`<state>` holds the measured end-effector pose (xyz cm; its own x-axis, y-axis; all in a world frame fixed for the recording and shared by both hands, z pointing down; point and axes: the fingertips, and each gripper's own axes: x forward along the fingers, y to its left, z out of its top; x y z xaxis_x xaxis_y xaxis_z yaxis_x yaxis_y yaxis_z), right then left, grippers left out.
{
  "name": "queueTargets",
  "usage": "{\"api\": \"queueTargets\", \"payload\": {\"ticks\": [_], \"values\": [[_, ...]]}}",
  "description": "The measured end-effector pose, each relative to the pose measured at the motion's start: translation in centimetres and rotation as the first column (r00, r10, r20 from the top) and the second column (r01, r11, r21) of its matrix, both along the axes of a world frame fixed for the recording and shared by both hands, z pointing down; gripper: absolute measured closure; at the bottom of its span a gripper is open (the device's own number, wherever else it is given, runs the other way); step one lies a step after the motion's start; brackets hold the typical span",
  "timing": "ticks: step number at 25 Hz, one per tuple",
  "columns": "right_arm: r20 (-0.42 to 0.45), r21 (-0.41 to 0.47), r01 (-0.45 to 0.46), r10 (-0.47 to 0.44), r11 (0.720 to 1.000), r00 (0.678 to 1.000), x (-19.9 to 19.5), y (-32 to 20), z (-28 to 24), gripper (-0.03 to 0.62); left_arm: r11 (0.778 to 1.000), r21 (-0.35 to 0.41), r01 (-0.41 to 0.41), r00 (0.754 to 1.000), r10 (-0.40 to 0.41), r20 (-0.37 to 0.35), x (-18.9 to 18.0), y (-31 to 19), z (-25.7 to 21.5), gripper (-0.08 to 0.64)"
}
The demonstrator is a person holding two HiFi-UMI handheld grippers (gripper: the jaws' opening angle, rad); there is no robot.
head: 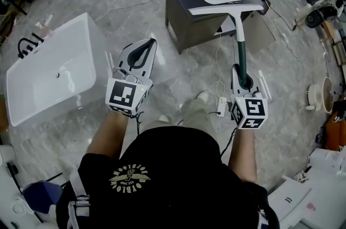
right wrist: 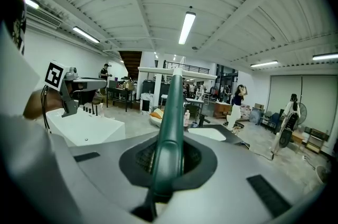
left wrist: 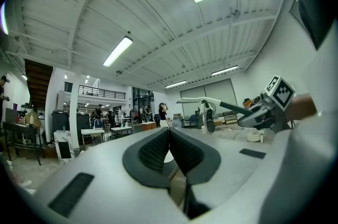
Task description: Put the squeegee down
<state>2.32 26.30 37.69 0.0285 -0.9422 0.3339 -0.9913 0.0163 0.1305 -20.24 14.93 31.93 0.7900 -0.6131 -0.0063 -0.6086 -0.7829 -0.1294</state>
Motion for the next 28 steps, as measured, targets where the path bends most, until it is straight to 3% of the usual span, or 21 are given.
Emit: {"api": "queueTargets", "payload": {"ticks": [15,28], "values": [[0.018,-0.007,0.069,-0.069,0.998,0.997,3.8,-7.1,1.3,0.561,0.999,0.0,0.053,0.998,-0.053,0.045,4.1,-4.8,1.4,0.535],[0.041,-0.009,0.121,-0.121,0.993,0.992,8.7,-13.9,1.8,0.561,0.996,0.075,0.051,0.998,-0.054,0.044,10.6,-10.4,0.4,0.535]]}}
